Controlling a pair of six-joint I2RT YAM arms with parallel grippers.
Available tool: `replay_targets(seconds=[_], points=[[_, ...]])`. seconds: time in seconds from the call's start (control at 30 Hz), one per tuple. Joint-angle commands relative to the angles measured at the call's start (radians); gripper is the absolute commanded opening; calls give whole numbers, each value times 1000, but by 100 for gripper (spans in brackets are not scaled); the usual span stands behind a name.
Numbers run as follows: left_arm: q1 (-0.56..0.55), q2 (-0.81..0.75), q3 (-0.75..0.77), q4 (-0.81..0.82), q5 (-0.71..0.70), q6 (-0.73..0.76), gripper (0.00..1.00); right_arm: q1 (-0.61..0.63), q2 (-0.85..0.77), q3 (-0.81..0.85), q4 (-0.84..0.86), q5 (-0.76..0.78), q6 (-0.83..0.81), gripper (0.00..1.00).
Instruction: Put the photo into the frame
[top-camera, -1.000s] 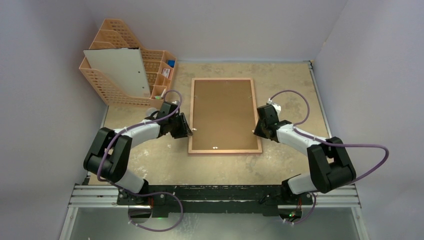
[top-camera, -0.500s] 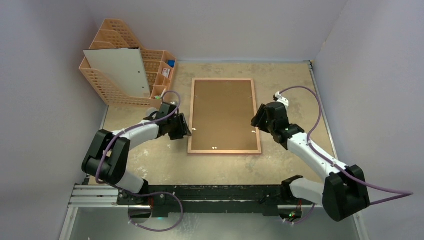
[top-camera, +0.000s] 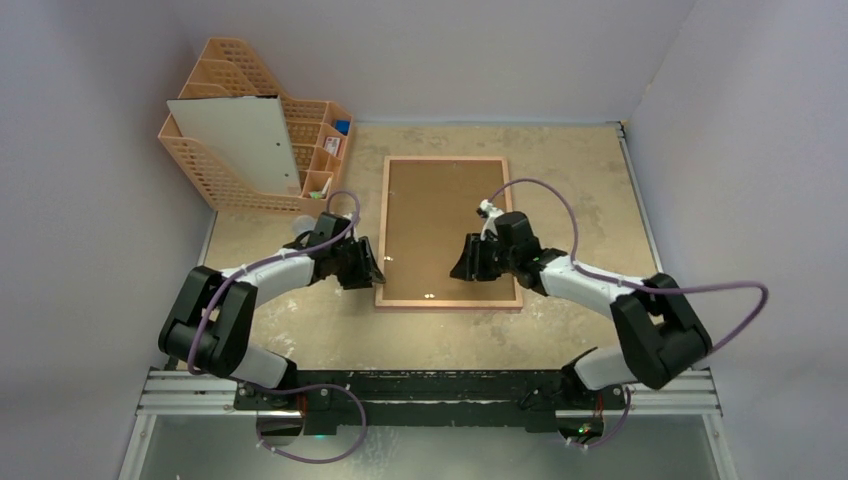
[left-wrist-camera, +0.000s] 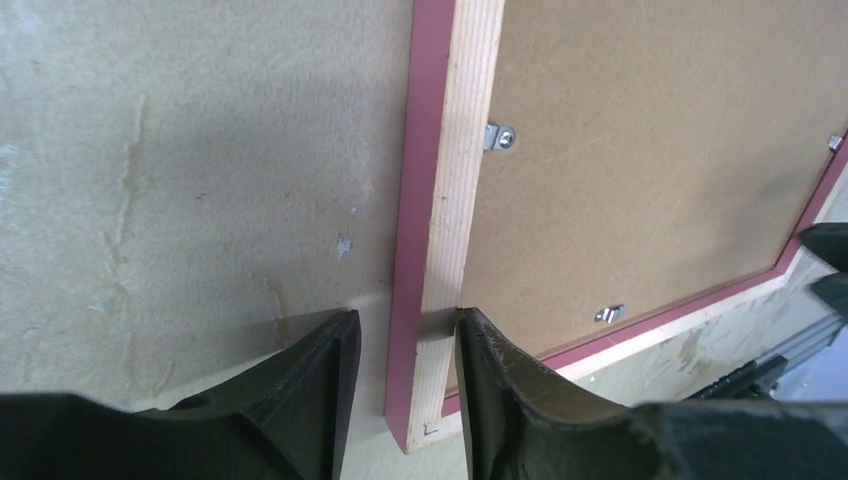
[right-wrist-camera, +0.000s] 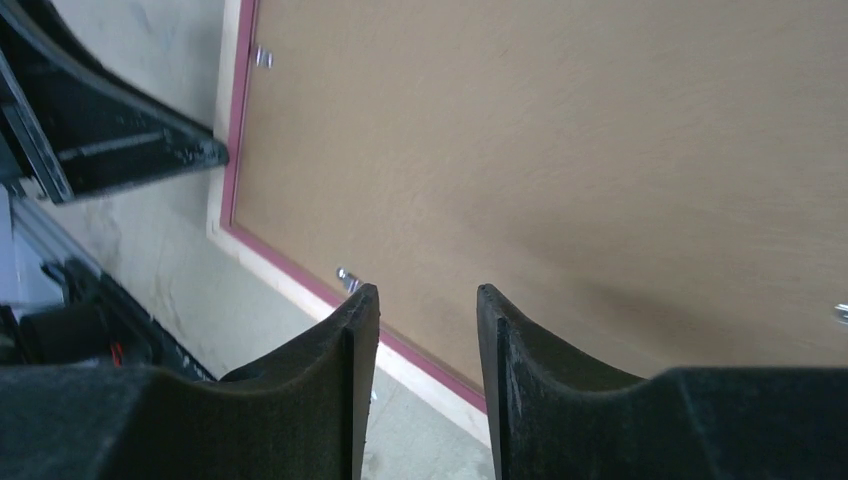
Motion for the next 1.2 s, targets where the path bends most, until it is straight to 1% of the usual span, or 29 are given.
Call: replay_targets(seconds=[0.0, 0.03, 0.13, 0.4, 0.67, 1.0, 1.17], points=[[5, 2, -46, -5, 38, 16, 39, 64, 94, 64, 57, -115, -40, 38], [5, 2, -58, 3, 33, 10, 38, 72, 124, 71, 62, -136, -50, 35], [5, 7, -86, 25, 24, -5, 35, 102, 189, 102, 52, -162, -84, 33], [5, 26, -106, 25, -32, -13, 29, 144, 294, 162, 55, -170, -121, 30], [5, 24, -119, 20, -74, -18, 27, 163, 330, 169, 25, -212, -154, 27], [5, 25, -127, 31, -80, -13, 26, 184, 328, 167, -30, -251, -196, 26], [5, 35, -130, 49, -56, -19, 26, 194, 334, 174, -38, -265, -192, 26]])
